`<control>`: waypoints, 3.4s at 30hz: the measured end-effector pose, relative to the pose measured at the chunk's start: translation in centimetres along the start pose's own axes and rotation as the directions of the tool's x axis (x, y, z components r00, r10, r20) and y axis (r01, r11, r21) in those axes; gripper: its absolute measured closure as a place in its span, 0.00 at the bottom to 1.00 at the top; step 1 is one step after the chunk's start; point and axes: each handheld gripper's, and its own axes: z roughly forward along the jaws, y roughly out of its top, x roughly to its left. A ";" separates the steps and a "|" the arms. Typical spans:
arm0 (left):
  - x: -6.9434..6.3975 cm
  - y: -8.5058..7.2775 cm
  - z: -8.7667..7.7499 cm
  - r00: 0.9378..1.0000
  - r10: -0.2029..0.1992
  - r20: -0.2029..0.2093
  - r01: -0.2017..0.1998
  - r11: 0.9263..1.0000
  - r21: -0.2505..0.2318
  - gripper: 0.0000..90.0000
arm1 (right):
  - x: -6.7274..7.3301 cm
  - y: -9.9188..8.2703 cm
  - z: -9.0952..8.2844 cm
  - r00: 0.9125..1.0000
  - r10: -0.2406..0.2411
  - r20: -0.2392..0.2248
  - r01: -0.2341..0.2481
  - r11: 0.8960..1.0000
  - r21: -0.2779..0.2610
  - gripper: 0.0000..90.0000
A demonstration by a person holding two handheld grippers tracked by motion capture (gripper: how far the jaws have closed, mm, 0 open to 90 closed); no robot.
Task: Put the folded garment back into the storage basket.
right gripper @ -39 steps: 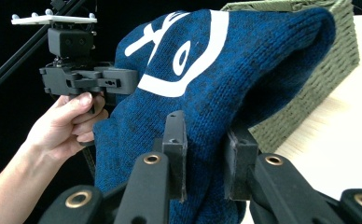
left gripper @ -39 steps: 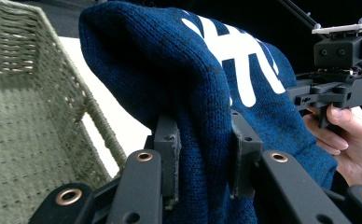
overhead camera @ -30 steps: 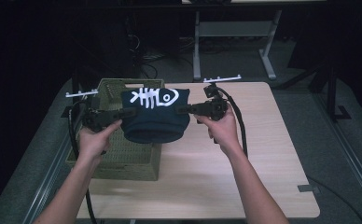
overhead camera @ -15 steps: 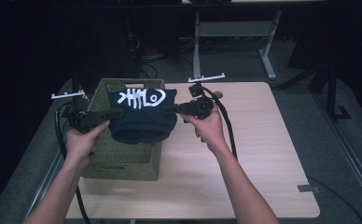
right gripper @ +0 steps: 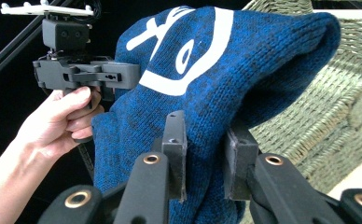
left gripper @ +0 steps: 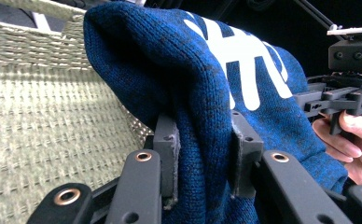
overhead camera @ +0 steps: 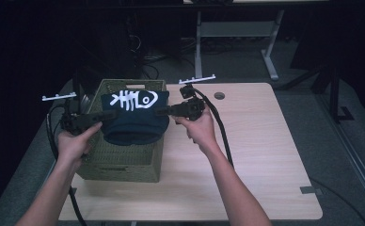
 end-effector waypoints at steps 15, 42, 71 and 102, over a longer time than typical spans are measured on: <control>2.4 -0.2 -1.9 0.997 -0.050 -0.052 0.050 0.999 -0.013 0.76 | 0.4 0.0 3.3 1.000 0.002 0.000 -0.002 1.000 -0.003 0.82; 5.2 -1.4 -2.1 0.983 -0.086 -0.160 0.092 0.995 0.033 0.72 | -0.1 -1.1 7.5 0.999 0.024 0.044 -0.025 0.999 0.029 0.81; 6.9 -2.5 -0.4 0.966 -0.078 -0.246 0.112 0.986 0.126 0.69 | -1.9 -3.2 9.7 0.991 0.022 0.135 -0.032 0.997 0.076 0.78; 5.6 -1.5 -1.0 0.961 -0.034 -0.274 0.049 0.998 0.047 0.58 | -0.3 -2.0 5.9 0.981 -0.052 0.184 0.052 0.999 0.003 0.60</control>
